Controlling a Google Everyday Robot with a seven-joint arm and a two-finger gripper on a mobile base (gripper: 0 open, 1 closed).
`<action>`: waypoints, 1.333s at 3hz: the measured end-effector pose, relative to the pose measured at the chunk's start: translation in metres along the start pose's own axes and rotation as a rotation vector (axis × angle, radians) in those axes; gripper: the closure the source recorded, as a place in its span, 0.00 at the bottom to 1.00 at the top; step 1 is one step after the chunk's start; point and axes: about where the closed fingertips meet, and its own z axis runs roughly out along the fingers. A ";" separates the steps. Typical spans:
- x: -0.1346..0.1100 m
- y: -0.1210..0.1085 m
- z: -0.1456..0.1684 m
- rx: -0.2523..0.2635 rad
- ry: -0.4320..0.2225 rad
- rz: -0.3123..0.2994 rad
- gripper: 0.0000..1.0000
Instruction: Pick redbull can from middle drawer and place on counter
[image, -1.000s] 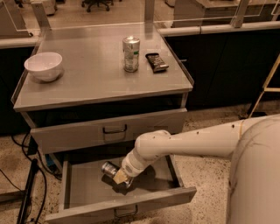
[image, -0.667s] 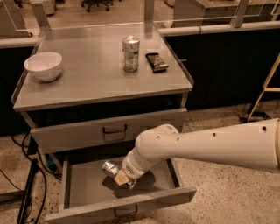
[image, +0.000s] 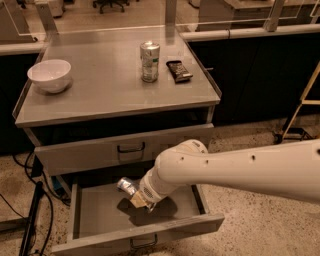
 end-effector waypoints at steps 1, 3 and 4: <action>-0.013 0.004 -0.046 0.086 -0.055 -0.011 1.00; -0.039 -0.006 -0.068 0.113 -0.092 -0.031 1.00; -0.076 -0.017 -0.107 0.157 -0.123 -0.077 1.00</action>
Offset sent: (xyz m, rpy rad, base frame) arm -0.0023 -0.0074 0.0361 -0.0086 -0.0722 -0.0302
